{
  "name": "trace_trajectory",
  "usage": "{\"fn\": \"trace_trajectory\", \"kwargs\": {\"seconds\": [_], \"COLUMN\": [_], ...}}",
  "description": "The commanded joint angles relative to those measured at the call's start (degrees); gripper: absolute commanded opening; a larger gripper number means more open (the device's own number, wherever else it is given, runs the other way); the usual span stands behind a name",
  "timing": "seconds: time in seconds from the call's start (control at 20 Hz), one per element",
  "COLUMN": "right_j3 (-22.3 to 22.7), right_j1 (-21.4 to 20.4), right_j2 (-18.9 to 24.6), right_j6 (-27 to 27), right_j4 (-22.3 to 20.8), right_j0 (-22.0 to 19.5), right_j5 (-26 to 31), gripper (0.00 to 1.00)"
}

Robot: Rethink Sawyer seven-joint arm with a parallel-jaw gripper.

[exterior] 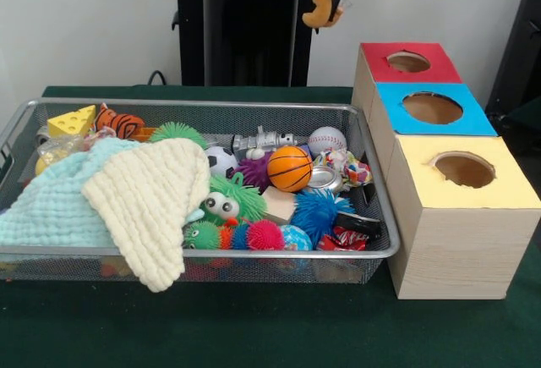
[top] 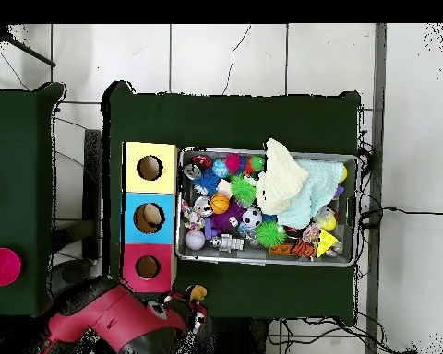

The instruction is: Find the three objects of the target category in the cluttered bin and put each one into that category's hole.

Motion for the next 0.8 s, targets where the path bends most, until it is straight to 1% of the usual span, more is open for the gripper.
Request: {"fn": "trace_trajectory", "kwargs": {"seconds": [0.05, 0.15, 0.35, 0.45, 0.55, 0.65, 0.8], "right_j3": [1.58, 1.49, -0.47, -2.37, -4.96, -6.81, -9.4], "right_j1": [-10.24, -11.44, -14.15, -15.17, -15.84, -16.25, -17.28], "right_j2": [6.93, 6.85, 8.14, 8.65, 9.37, 10.1, 11.57], "right_j6": [-2.11, -4.14, -5.87, -7.39, -8.5, -9.39, -9.27], "right_j4": [-1.73, -2.42, -5.09, -6.23, -8.3, -8.69, -9.86], "right_j0": [2.46, 1.56, -0.26, -1.48, -2.98, -3.88, -4.69], "right_j5": [3.4, 4.17, 5.63, 7.1, 7.77, 10.15, 11.9], "gripper": [0.0, 0.0, 0.0, 0.0, 0.0, 0.0, 0.0]}}
